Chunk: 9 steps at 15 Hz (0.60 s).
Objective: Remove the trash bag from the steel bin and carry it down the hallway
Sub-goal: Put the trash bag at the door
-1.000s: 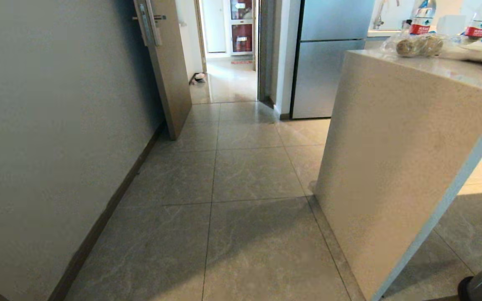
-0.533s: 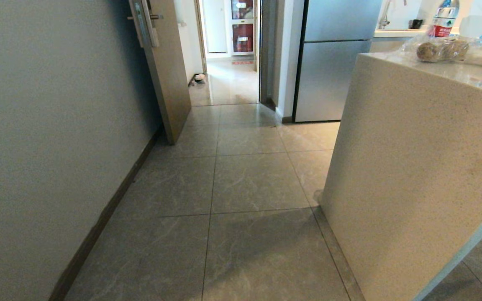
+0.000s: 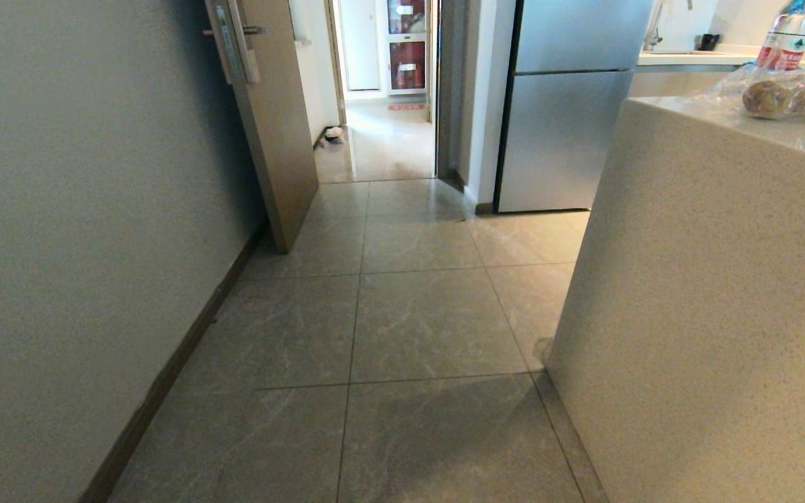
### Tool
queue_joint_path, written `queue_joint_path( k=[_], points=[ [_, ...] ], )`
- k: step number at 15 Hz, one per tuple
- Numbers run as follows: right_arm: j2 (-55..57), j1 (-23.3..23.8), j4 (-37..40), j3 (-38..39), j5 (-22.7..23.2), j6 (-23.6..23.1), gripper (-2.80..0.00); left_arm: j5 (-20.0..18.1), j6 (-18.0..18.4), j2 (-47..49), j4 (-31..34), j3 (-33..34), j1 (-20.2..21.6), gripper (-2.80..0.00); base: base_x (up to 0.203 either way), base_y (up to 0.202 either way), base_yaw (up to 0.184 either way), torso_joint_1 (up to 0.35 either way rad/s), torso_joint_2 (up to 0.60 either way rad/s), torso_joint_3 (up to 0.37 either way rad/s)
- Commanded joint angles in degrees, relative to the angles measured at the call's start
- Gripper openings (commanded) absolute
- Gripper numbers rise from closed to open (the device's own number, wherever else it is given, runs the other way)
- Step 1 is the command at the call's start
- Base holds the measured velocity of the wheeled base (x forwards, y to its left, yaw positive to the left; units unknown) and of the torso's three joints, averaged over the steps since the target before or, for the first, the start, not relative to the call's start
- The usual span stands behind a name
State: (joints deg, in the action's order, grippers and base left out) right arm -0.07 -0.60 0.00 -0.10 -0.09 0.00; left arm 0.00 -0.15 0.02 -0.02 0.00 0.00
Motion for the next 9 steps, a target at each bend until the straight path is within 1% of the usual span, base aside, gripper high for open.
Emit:
queue_joint_path(
  k=[1,9],
  points=[
    [-2.2,0.0,0.0,0.0,0.0,0.0,-2.8,0.0,0.0,0.1,0.0,0.0,0.0,-2.8,0.188,0.0,0.001,0.0,0.0,0.002],
    [-2.2,0.0,0.0,0.0,0.0,0.0,-2.8,0.0,0.0,0.1,0.0,0.0,0.0,-2.8,0.19,0.0,0.0,0.005,0.0,0.004]
  ],
)
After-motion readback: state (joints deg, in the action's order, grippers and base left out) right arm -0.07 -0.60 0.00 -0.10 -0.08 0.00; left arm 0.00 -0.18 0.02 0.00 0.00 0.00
